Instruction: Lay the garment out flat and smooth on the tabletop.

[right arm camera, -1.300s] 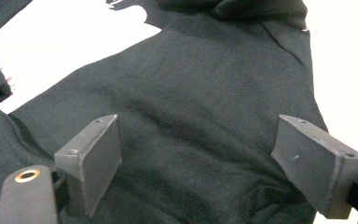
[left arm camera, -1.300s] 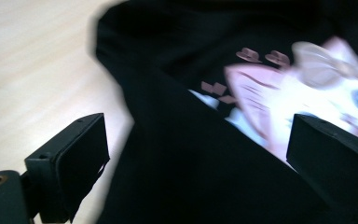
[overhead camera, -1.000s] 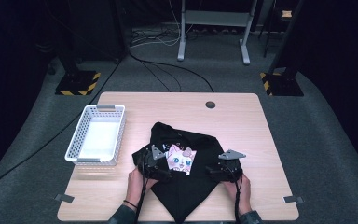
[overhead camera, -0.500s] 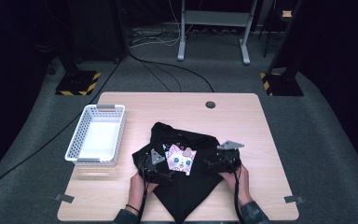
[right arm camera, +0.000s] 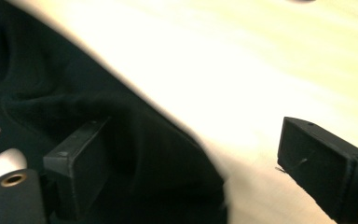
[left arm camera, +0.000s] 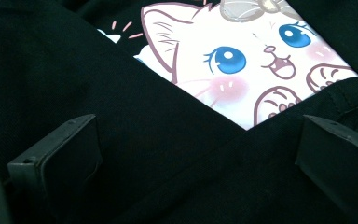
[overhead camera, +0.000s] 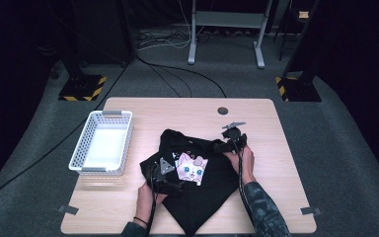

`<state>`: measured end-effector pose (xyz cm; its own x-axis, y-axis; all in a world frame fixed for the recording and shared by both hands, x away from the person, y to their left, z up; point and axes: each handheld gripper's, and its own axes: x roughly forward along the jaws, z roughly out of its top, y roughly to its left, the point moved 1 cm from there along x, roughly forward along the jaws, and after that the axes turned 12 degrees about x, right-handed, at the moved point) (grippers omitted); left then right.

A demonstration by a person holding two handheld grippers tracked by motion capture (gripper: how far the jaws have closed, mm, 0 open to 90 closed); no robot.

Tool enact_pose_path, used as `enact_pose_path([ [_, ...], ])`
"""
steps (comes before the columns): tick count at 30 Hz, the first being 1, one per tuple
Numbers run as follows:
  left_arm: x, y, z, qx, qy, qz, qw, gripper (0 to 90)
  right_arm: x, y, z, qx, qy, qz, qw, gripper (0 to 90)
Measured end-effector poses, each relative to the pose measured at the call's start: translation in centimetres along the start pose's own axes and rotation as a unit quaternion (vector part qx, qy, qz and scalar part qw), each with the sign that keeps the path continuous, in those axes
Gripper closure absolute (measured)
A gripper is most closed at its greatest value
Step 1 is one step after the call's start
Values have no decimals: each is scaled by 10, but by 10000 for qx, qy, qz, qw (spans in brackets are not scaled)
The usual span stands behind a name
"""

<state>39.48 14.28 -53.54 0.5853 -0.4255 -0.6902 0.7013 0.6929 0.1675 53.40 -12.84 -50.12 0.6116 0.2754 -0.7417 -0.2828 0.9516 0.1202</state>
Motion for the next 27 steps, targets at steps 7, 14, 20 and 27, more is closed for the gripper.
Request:
enact_pose_path([
  [7,0,-1,0,19,-12,30,10000,2,-3,-12,21,577,-274,12,9980,117],
  [14,0,-1,0,37,-21,61,10000,2,-11,-9,3,624,-303,223,9973,130],
  [20,0,-1,0,36,-21,55,10000,2,15,7,3,192,-21,43,9998,127],
  [27,-1,-2,0,20,-27,109,9999,0,29,1,21,713,-41,-171,9973,136],
])
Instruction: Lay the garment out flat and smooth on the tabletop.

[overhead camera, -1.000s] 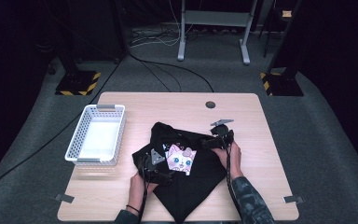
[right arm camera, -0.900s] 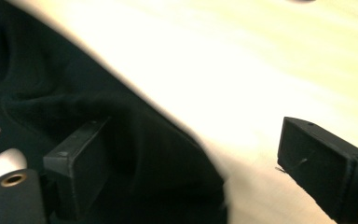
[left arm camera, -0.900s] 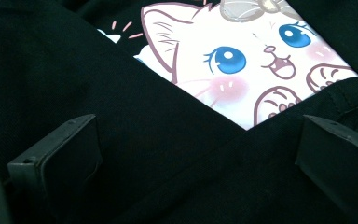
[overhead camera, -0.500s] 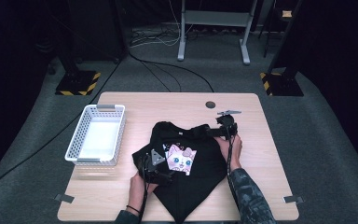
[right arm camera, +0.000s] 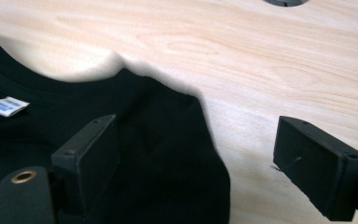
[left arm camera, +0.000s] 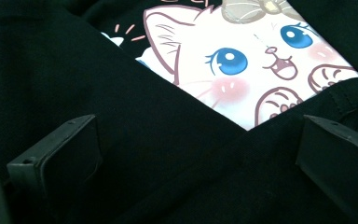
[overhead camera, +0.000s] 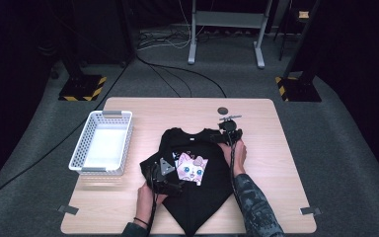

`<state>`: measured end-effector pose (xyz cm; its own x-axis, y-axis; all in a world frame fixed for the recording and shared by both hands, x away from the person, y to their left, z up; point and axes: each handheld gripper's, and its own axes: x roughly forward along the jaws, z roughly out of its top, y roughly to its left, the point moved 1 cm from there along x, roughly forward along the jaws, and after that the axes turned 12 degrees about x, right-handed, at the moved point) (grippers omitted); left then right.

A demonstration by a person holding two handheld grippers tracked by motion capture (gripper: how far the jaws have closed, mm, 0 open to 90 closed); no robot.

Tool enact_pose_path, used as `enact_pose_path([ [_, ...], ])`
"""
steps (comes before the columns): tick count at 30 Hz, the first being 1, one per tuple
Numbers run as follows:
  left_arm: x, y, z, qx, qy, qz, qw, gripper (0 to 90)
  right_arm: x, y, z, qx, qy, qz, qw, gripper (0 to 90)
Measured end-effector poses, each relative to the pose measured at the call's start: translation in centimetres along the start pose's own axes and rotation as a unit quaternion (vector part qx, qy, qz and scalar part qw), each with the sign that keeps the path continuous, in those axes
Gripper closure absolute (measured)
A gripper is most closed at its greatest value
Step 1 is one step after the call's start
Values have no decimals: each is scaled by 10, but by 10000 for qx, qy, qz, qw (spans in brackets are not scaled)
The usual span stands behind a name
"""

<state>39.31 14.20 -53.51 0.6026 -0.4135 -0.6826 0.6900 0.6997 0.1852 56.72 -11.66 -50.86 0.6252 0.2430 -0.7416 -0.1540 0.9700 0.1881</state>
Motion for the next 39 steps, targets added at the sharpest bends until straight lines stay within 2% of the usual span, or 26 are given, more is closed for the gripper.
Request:
enact_pose_path([
  [2,0,1,0,-33,19,-43,10000,1,-5,-2,0,70,16,84,9999,143],
  [4,1,3,-1,-121,40,-113,9999,1,-10,-2,-4,-15,151,225,9996,138],
  [6,0,2,-1,-116,35,-98,9999,2,-19,-3,-11,-51,86,481,9988,138],
  [7,0,2,-1,-116,35,-98,9999,2,-19,-3,-11,-51,86,481,9988,138],
  [9,0,2,-1,-121,30,-83,9999,2,-29,-3,-20,-112,77,738,9972,134],
  [12,-2,1,-3,-172,17,-65,9998,2,-50,-1,-38,-263,81,1183,9926,123],
  [14,-3,1,-4,-236,24,-71,9997,2,-67,3,-53,-513,46,1329,9898,118],
  [15,-5,-1,-5,-244,34,-50,9997,2,-82,9,-72,-761,115,1468,9862,93],
  [16,-5,-2,-5,-241,32,-30,9997,2,-86,13,-82,-903,221,1441,9852,69],
  [17,-5,-2,-5,-241,32,-30,9997,2,-86,13,-82,-903,221,1441,9852,69],
  [18,-6,-3,-6,-239,35,-13,9997,2,-90,18,-93,-1010,391,1425,9839,49],
  [20,-7,-4,-6,-252,29,13,9997,2,-92,26,-113,-1256,557,1356,9812,38],
  [23,-6,-4,-6,-269,38,-3,9996,2,-88,32,-128,-1428,589,1216,9805,32],
  [25,-6,-4,-6,-269,40,4,9996,2,-83,31,-130,-1431,512,1202,9811,19],
  [28,-6,-4,-6,-286,58,20,9996,2,-78,32,-131,-1518,367,994,9827,0],
  [31,-4,-3,-4,-332,64,53,9994,2,-73,28,-130,-1528,119,1094,9821,0],
  [33,-2,-1,-2,-337,66,71,9994,2,-71,27,-128,-1547,83,1117,9816,0],
  [39,8,7,5,-319,58,78,9994,2,-61,25,-117,-1351,-25,987,9859,0],
])
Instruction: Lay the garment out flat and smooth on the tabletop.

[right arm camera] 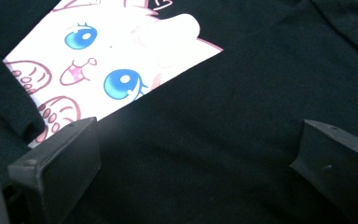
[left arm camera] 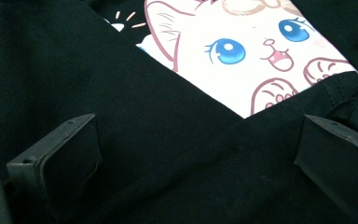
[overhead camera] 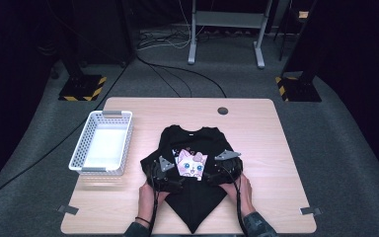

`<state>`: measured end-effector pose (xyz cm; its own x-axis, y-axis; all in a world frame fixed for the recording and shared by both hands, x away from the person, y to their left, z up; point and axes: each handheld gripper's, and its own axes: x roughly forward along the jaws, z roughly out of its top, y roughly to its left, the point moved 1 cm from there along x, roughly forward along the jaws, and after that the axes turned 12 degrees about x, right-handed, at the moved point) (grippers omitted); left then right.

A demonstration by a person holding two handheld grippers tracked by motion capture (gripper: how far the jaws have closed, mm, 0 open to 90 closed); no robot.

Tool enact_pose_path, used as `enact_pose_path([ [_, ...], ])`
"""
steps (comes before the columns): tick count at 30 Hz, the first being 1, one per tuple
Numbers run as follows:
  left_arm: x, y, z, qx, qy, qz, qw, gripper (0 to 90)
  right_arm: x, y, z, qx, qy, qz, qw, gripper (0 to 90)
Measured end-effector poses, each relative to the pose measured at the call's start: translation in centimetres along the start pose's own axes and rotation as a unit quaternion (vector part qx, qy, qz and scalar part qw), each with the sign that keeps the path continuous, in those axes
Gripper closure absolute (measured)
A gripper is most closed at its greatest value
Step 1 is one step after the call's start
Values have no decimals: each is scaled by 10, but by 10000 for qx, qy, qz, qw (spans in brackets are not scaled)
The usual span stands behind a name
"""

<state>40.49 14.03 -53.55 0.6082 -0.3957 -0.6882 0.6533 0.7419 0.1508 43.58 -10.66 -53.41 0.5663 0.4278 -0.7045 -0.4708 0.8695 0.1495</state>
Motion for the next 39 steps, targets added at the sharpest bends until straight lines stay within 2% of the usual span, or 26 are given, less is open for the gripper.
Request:
enact_pose_path([
  [5,4,4,3,-26,5,-5,10000,2,3,-1,3,105,-56,-86,9999,0],
  [12,3,4,2,-28,-4,9,10000,2,-2,-2,-1,195,-182,-146,9995,36],
  [18,3,4,2,-29,-3,15,10000,2,-9,0,-5,295,-254,-32,9992,35],
  [22,3,4,3,-38,7,4,10000,2,-18,5,-6,214,-246,10,9995,41],
  [26,3,5,3,-36,7,13,10000,3,-28,15,-5,189,-327,157,9992,53],
  [29,3,5,3,-49,7,25,10000,3,-31,27,-4,80,-276,248,9993,62],
  [36,3,5,3,-58,7,37,10000,4,-29,55,-1,-147,-169,400,9990,90],
  [39,3,5,3,-58,8,40,10000,5,-23,64,-2,-186,-69,460,9987,144],
])
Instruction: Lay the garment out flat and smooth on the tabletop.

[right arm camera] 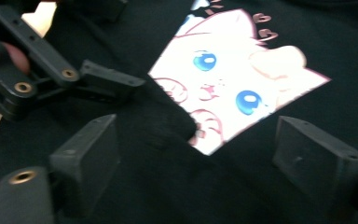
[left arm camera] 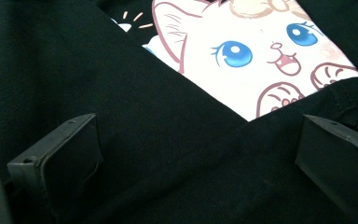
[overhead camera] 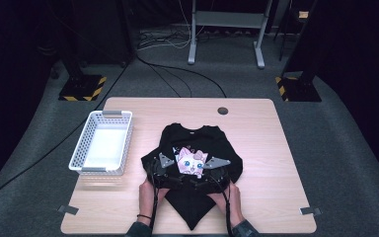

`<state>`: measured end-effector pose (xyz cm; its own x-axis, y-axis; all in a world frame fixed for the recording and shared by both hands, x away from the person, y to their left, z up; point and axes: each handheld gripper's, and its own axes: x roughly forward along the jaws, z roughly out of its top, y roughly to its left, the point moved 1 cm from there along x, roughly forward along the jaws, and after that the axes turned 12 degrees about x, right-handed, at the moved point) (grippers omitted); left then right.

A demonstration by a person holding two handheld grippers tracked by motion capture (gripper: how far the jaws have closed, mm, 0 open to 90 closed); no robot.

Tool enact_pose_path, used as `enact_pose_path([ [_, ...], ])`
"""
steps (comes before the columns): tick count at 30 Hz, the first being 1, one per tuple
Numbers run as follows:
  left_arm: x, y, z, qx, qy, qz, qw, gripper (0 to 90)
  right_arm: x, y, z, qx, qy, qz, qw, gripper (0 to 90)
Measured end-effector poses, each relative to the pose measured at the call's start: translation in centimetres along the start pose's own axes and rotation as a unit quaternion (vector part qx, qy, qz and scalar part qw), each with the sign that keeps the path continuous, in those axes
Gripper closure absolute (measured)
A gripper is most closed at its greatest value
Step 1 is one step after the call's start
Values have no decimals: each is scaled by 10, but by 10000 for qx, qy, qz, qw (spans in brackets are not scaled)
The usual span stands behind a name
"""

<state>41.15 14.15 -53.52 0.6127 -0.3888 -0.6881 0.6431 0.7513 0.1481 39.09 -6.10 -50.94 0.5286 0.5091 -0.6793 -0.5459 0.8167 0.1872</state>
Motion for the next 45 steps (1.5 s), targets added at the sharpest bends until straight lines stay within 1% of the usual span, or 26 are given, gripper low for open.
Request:
enact_pose_path([
  [3,0,0,0,-3,0,-1,10000,6,9,8,-2,-27,96,47,9999,158],
  [4,0,0,0,0,1,0,10000,6,11,11,-3,-44,112,46,9999,185],
  [6,0,0,0,9,-9,7,10000,7,16,16,-6,-49,150,-30,9999,268],
  [7,0,0,0,15,-11,7,10000,9,18,16,-8,-70,181,-83,9998,296],
  [8,0,0,0,14,-11,6,10000,9,20,16,-9,-44,178,-94,9998,305],
  [10,0,0,0,15,-13,7,10000,11,18,15,-12,14,44,-71,10000,359],
  [11,0,0,0,11,-13,-1,10000,11,17,14,-13,69,6,-24,10000,386],
  [14,0,0,0,15,-25,-2,10000,16,14,9,-20,178,-211,132,9995,423],
  [16,0,0,0,13,-27,-2,10000,20,12,7,-22,219,-255,158,9993,450],
  [19,-1,-1,0,23,-30,7,10000,22,11,8,-23,165,-292,149,9993,509],
  [22,-1,-1,0,38,-42,24,10000,23,10,9,-25,133,-332,178,9992,608],
  [23,-1,-1,0,42,-44,27,10000,23,9,9,-26,128,-339,192,9992,655],
  [26,-1,-1,0,33,-44,14,10000,25,7,8,-27,164,-347,231,9990,728],
  [28,-1,-1,0,38,-63,4,10000,34,6,8,-28,194,-411,233,9987,765],
  [31,-1,-1,0,29,-64,7,10000,37,4,9,-29,172,-487,183,9985,799],
  [33,-1,-1,0,23,-64,13,10000,37,3,9,-30,174,-522,192,9983,814],
  [38,-1,-1,0,35,-65,36,10000,38,-1,9,-32,141,-683,190,9974,821],
  [45,-1,-1,-1,14,-84,19,10000,47,-8,8,-34,232,-906,223,9954,824],
])
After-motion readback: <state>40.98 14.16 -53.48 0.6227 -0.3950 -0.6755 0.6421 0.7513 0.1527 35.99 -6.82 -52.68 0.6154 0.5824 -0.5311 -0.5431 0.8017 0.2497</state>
